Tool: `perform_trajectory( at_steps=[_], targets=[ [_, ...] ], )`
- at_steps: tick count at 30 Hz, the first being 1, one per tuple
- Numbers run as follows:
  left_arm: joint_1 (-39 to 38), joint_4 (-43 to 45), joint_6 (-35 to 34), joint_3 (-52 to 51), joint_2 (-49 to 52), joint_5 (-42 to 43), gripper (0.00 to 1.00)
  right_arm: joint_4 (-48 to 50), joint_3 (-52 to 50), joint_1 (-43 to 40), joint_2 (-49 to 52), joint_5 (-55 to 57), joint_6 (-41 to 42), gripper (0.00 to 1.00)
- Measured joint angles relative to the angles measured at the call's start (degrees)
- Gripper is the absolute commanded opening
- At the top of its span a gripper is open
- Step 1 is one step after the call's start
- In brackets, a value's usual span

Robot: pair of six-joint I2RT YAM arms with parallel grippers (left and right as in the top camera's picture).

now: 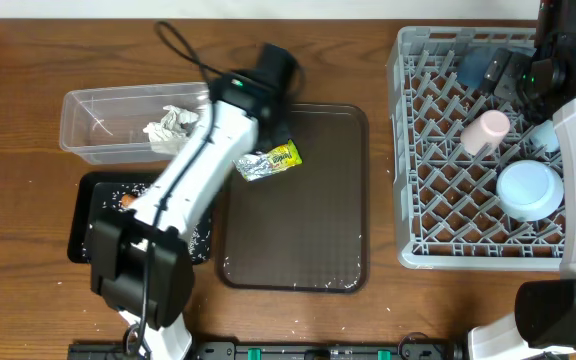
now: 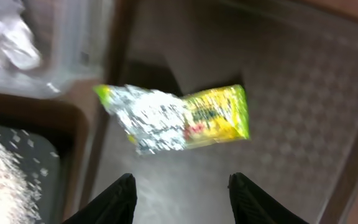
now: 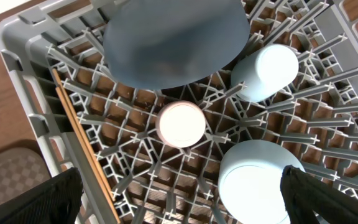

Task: Sort waste into correct bins and load items into the dishwasher rack
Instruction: 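Reach the left gripper back to the foil snack wrapper and grasp it, then carry the foil wrapper left and drop it into the clear bin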

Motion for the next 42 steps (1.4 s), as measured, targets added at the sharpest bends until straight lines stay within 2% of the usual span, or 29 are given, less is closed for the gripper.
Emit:
perform_trajectory(
  at_steps=[4,12,18,25,30,38,41,42],
  targets=[
    [-2.4,3.5,-7.6,-4.9,0.0,-1.4,0.57,0.0,0.0,0.0,0.0,0.0,0.0,0.99],
    [-1.1,13.9,-23.6,-16.6,0.0,-2.3,0.59,0.0,0.0,0.0,0.0,0.0,0.0,0.99],
    [0.4,15.6,-32.8,-18.2,0.0,-1.5,0.59,0.0,0.0,0.0,0.0,0.0,0.0,0.99],
    [0.5,19.1,-42.2,-18.2,0.1,3.7,0.61,0.0,0.0,0.0,0.0,0.0,0.0,0.99],
    [0.5,20.2,-46.3,-18.2,2.0,7.2,0.61,0.0,0.0,0.0,0.0,0.0,0.0,0.99],
    [0.5,20.3,-48.0,-18.2,6.0,9.0,0.61,0.0,0.0,0.0,0.0,0.0,0.0,0.99],
    [0.5,20.9,-48.0,-18.2,6.6,9.0,0.59,0.0,0.0,0.0,0.0,0.0,0.0,0.99],
    [0.5,20.9,-48.0,-18.2,6.6,8.9,0.55,0.0,0.0,0.0,0.0,0.0,0.0,0.99]
  ],
)
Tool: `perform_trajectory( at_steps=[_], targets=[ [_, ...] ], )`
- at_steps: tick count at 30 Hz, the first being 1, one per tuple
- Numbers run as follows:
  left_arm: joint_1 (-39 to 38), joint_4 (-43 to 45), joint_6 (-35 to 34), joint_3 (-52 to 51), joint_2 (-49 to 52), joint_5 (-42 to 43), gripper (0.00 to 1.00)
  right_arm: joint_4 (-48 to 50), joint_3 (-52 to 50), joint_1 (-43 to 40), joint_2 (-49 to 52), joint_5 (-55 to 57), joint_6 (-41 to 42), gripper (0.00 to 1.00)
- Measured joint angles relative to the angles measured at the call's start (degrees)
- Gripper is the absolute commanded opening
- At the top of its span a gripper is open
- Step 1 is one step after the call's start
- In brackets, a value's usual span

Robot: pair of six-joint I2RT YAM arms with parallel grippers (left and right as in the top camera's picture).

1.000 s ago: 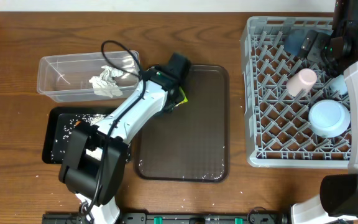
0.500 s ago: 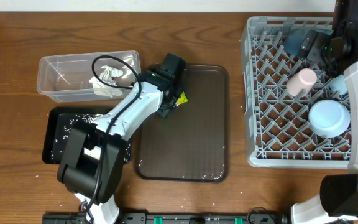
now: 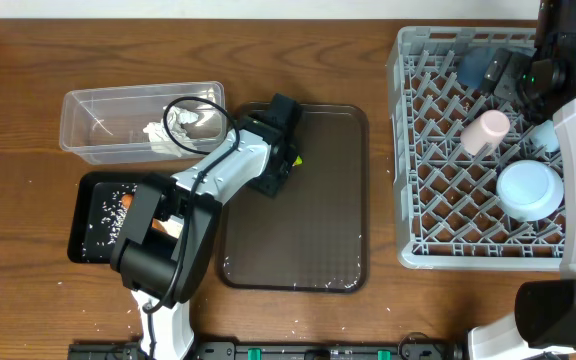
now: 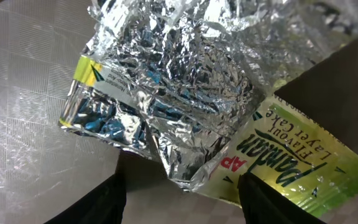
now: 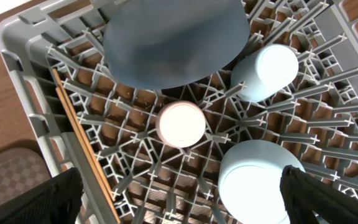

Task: Sort waste into correct bins and load items into the dishwasher rack
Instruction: 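Carry the foil wrapper left and drop it into the clear bin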

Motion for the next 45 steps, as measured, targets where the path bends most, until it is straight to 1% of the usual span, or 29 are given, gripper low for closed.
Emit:
perform_trajectory(
  at_steps=[3,5,8,9,10,17,22,26,29,31,37,40,45],
  targets=[
    [0.0,0.1,-0.2,0.0,0.0,-0.8,0.48,0.0,0.0,0.0,0.0,0.0,0.0,0.99],
    [0.0,0.1,-0.5,0.0,0.0,-1.5,0.39,0.0,0.0,0.0,0.0,0.0,0.0,0.99],
    [0.0,0.1,-0.5,0.0,0.0,-2.7,0.21,0.0,0.0,0.0,0.0,0.0,0.0,0.99],
    [0.0,0.1,-0.8,0.0,0.0,-3.2,0.12,0.0,0.0,0.0,0.0,0.0,0.0,0.99],
    [0.0,0.0,-0.6,0.0,0.0,-3.6,0.06,0.0,0.0,0.0,0.0,0.0,0.0,0.99],
    [-0.2,0.0,1.2,0.0,0.0,-3.8,0.06,0.0,0.0,0.0,0.0,0.0,0.0,0.99],
    [-1.7,0.0,1.8,0.0,-0.8,-0.9,0.06,0.0,0.0,0.0,0.0,0.0,0.0,0.99],
    [-4.5,0.1,2.7,0.0,-5.0,-1.0,0.06,0.0,0.0,0.0,0.0,0.0,0.0,0.99],
    [-5.9,0.3,3.5,0.0,-9.9,-5.1,0.06,0.0,0.0,0.0,0.0,0.0,0.0,0.99],
    [-6.1,0.2,4.0,0.0,-13.7,-10.2,0.06,0.0,0.0,0.0,0.0,0.0,0.0,0.99],
    [-4.1,0.0,4.9,0.0,-18.8,-21.6,0.06,0.0,0.0,0.0,0.0,0.0,0.0,0.99],
    [-1.5,0.0,5.9,0.0,-19.3,-25.9,0.06,0.0,0.0,0.0,0.0,0.0,0.0,0.99],
    [5.9,0.1,8.3,0.0,-19.3,-29.0,0.06,0.0,0.0,0.0,0.0,0.0,0.0,0.99]
  ],
)
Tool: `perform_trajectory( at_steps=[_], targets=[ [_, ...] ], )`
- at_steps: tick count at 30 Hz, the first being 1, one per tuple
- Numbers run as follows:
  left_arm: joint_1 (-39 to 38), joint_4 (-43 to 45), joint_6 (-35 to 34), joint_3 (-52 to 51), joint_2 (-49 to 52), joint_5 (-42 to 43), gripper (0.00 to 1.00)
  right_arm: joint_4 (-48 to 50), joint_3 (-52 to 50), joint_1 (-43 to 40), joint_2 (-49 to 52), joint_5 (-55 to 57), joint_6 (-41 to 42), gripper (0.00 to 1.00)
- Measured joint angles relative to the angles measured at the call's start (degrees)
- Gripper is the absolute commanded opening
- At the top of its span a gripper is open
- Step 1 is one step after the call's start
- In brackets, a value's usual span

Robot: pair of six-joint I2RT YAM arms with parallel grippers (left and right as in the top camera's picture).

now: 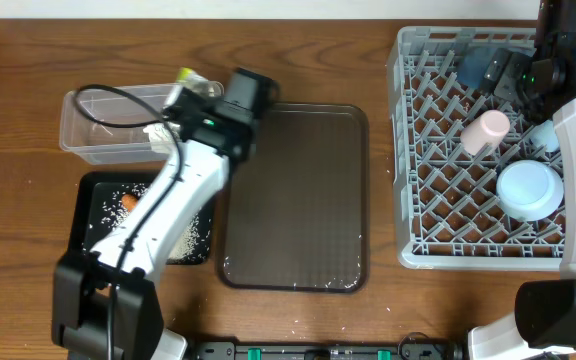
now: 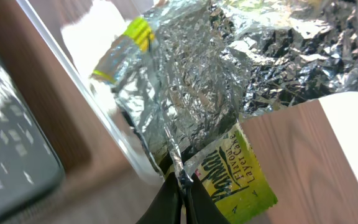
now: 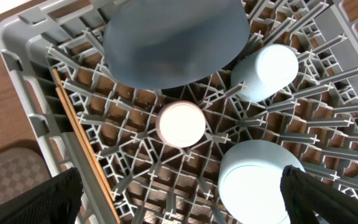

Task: Sort waste into correct bins and load items into the dishwasher rack
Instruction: 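Carry the foil wrapper left and drop it into the clear bin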

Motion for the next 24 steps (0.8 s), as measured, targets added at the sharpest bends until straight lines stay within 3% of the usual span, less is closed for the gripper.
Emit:
perform_trajectory(
  at_steps=[2,3,5,8,12,17,24],
  targets=[
    [3.1,0.3,1.0,0.0,0.0,-0.5,0.09,0.0,0.0,0.0,0.0,0.0,0.0,0.99],
    [5.0,0.6,1.7,0.0,0.0,-0.7,0.17,0.0,0.0,0.0,0.0,0.0,0.0,0.99],
    [8.4,1.0,3.5,0.0,0.0,-0.7,0.42,0.0,0.0,0.0,0.0,0.0,0.0,0.99],
    [12.7,1.2,5.6,0.0,0.0,0.3,0.6,0.0,0.0,0.0,0.0,0.0,0.0,0.99],
    [17.2,1.2,8.9,0.0,0.0,4.4,0.74,0.0,0.0,0.0,0.0,0.0,0.0,0.99],
    [19.5,-1.3,13.7,0.0,0.0,9.9,0.78,0.0,0.0,0.0,0.0,0.0,0.0,0.99],
    [19.5,-14.7,16.6,-0.2,0.0,13.6,0.79,0.0,0.0,0.0,0.0,0.0,0.0,0.99]
  ],
)
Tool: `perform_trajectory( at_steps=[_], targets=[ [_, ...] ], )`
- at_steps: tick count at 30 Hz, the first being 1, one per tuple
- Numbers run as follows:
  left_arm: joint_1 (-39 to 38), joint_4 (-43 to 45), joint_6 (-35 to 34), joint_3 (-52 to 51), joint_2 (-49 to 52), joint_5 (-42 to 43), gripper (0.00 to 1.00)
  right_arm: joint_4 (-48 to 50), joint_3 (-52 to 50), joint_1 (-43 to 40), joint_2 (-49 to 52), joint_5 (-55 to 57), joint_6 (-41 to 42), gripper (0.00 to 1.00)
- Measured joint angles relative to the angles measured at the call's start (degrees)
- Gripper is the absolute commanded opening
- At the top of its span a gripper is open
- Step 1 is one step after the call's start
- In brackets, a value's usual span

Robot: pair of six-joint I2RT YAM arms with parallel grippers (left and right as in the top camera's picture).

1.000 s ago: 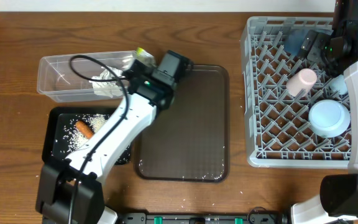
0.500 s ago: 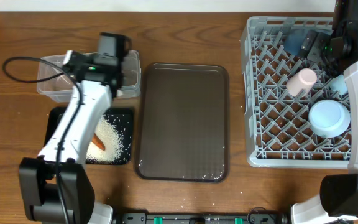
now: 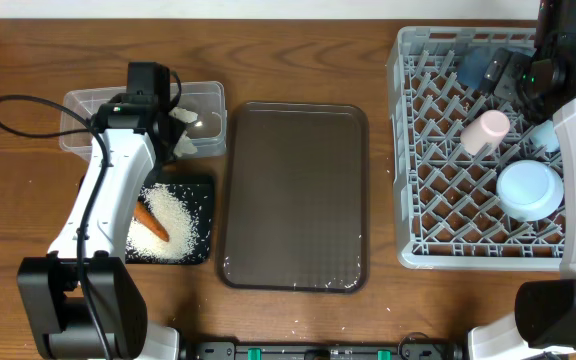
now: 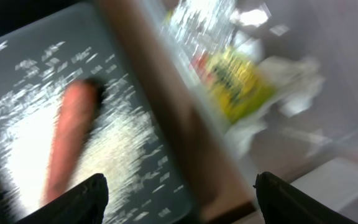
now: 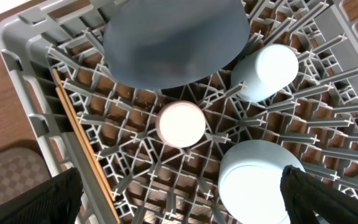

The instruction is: Sort waste into correct bins and load items into the dishwasher rack

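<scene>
The yellow and silver wrapper (image 4: 238,84) lies inside the clear bin (image 3: 78,135), next to crumpled white tissue (image 3: 183,118). My left gripper (image 4: 179,202) is open and empty over the edge between that bin and the black tray (image 3: 205,250). The black tray holds rice and a carrot (image 3: 153,222). Over the grey dishwasher rack (image 3: 400,150) my right gripper (image 5: 182,199) is open, holding nothing. The rack holds a pink cup (image 3: 485,130), a pale bowl (image 3: 526,188), a dark blue bowl (image 5: 176,37) and a light cup (image 5: 269,71). The left wrist view is blurred.
A brown serving tray (image 3: 293,190) lies between the bins and the rack, with a few crumbs near its front edge. The left arm's black cable loops over the table to the left of the clear bin.
My left gripper was shut on the wrapper above the clear bin. It is now open, the wrapper lies in the bin, and the arm has moved left. The right arm is unchanged.
The wrapper first lay on the brown tray with my left gripper open above it. Then the open fingers were right at the wrapper. Then the gripper held it over the clear bin, and now it lies in the bin. The right arm stayed over the rack throughout.
</scene>
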Motion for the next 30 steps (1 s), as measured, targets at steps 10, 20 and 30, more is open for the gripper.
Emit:
perform_trajectory(
  at_steps=[10,20,30],
  targets=[
    [0.0,-7.3,4.2,-0.3,-13.9,3.1,0.79,0.0,0.0,0.0,0.0,0.0,0.0,0.99],
    [0.0,-23.3,6.6,-4.5,-35.5,4.2,0.8,0.0,0.0,0.0,0.0,0.0,0.0,0.99],
    [0.0,-31.2,6.9,-20.7,-62.4,11.6,0.93,0.0,0.0,0.0,0.0,0.0,0.0,0.99]
  ],
)
